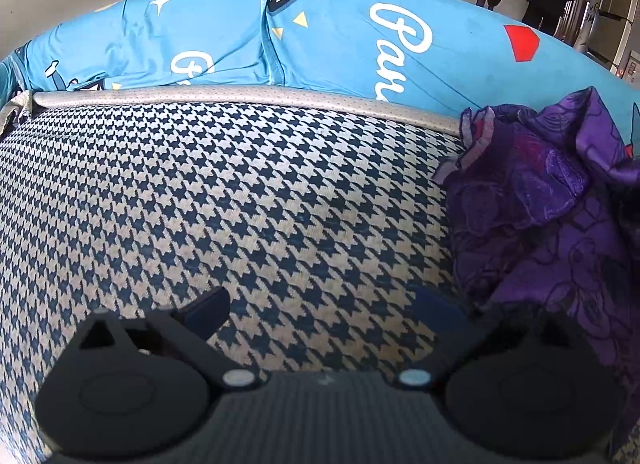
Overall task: Fold clothes
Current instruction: 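Lower the purple garment with the right gripper and open it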
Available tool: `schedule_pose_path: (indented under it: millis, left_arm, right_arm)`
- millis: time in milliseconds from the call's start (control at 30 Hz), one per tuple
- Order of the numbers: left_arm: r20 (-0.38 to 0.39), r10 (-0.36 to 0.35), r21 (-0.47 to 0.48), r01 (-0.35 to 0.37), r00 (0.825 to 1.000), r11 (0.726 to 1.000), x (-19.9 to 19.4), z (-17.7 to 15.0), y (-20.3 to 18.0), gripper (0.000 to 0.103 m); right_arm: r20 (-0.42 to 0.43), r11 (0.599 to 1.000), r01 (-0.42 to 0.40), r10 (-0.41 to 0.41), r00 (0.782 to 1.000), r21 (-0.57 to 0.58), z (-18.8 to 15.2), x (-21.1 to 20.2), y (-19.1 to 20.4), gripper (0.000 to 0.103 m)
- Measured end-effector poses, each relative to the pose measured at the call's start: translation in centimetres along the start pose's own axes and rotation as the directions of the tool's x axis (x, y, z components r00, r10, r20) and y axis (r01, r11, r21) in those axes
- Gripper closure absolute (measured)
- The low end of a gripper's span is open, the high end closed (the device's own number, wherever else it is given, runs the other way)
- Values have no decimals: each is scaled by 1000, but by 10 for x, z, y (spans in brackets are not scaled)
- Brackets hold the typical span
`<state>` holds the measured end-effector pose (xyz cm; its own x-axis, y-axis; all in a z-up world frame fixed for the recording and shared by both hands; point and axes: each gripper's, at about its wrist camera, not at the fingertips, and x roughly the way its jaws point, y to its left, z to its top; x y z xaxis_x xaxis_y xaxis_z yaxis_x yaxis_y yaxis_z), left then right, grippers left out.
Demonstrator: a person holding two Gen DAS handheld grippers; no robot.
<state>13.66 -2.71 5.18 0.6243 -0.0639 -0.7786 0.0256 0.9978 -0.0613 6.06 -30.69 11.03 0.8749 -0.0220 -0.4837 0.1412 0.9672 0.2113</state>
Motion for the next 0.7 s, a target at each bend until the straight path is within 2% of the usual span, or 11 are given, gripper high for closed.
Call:
schedule_pose_path:
  millis: [100,267,367,400,467,500,567,600,667,700]
  left_arm:
    - [-3,-7,-2,7,1000,1000,0,0,-1,0]
    - [-5,-11,3,11,1000,1000,0,0,-2,0]
    - [-11,-14,6,14,1000,1000,1,-1,-3,0]
    - [-13,-15,7,15,1000,1000,1,-1,-3,0]
    - [-15,-15,12,15,1000,1000,2,-2,-3,0]
    - [-17,-14,14,14,1000,1000,2,-2,-4,0]
    - [-20,-14,16,15,1000,1000,3,-2,-4,0]
    - [-22,-15,16,15,1000,1000,3,-3,-4,0]
    - [-24,-14,17,15,1000,1000,4,-3,-4,0]
    - [-24,-14,18,14,1000,1000,4,-3,-4,0]
  right_arm:
    - [-32,999,-18,17,999,-32,-7,12,11,26]
    - [-84,997,-42,37,996,-67,-18,33,26,24]
    - [-98,997,-29,23,995,-70,-23,42,31,25]
    - [-98,997,-27,20,995,-70,-24,44,32,28]
    - [-100,997,-22,15,995,-69,-25,47,33,45]
    - [-95,997,-18,11,995,-69,-25,47,33,49]
    - [-85,998,-11,5,996,-69,-24,47,32,67]
    - [-76,998,-12,7,997,-68,-23,46,31,71]
    - [-54,998,-6,2,999,-68,-20,42,28,85]
    - [-41,998,2,-4,999,-69,-19,40,27,87]
